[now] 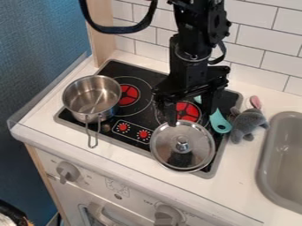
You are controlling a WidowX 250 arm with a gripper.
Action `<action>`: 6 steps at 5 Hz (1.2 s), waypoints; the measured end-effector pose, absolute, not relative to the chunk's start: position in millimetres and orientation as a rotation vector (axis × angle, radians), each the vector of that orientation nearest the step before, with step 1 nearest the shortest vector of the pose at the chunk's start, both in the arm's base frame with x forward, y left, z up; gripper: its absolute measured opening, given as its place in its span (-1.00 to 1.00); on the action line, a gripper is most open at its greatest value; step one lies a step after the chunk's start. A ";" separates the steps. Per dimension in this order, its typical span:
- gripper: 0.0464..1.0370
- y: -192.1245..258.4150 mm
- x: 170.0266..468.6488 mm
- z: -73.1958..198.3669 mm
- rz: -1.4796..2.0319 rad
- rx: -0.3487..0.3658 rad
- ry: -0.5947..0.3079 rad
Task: Pick up the pot cover and put it on the silver pot
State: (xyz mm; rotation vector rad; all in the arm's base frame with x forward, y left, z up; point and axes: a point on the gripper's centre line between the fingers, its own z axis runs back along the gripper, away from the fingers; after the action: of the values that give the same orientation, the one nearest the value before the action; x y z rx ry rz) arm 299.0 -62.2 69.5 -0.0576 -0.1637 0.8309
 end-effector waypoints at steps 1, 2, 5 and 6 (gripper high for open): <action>0.93 -61.6 295.8 60.1 0.832 -0.038 -0.135; 0.93 -60.6 288.7 51.9 0.833 -0.031 -0.119; 0.93 -49.9 292.7 17.1 0.845 0.039 -0.087; 0.82 -54.1 292.5 10.3 0.837 0.034 -0.078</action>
State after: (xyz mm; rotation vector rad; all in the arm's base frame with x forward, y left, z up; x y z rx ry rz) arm 292.5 -54.1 10.3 0.0340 -0.0778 0.8368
